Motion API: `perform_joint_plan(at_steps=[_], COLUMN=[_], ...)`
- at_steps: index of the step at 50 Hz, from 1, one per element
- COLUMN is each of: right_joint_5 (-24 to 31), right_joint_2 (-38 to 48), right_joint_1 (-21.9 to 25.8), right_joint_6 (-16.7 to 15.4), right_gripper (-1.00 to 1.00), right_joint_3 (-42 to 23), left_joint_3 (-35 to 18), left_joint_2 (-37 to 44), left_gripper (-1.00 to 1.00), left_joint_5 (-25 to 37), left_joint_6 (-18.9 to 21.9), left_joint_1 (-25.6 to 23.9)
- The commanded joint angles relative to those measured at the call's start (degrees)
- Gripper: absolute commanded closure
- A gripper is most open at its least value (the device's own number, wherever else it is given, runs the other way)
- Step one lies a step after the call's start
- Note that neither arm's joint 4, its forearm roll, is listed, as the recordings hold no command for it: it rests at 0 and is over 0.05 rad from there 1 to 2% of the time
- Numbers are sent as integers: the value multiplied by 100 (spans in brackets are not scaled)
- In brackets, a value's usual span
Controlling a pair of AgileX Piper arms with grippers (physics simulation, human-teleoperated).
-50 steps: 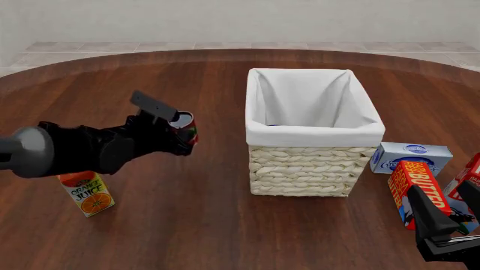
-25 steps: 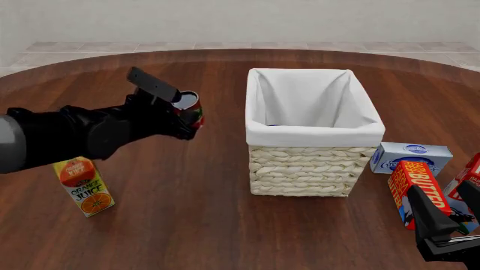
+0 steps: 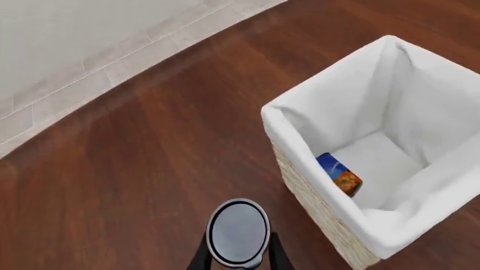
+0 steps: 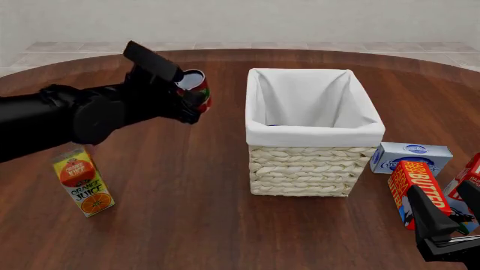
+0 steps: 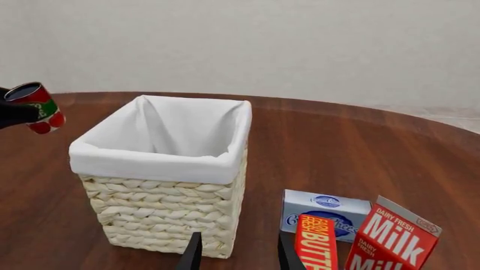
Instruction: Pick up the alphabet soup and the tomato sauce, and put them in the basket.
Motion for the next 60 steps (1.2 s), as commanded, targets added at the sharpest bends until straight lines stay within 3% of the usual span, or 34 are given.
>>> perform_joint_plan(at_steps=[1,60], right_joint_5=[4,-37], right_joint_2=[-6,73], right_joint_1=[-3,-59], right_joint_6=[-4,38], right_gripper=[-100,-100], right_joint_3=[0,1], left_joint_3=[-289,-1638], left_joint_2=[-187,-140], left_gripper=[100,100], left_joint_5=[213,963], left_joint_6=[154,416], left_joint_1=[-158,-1015])
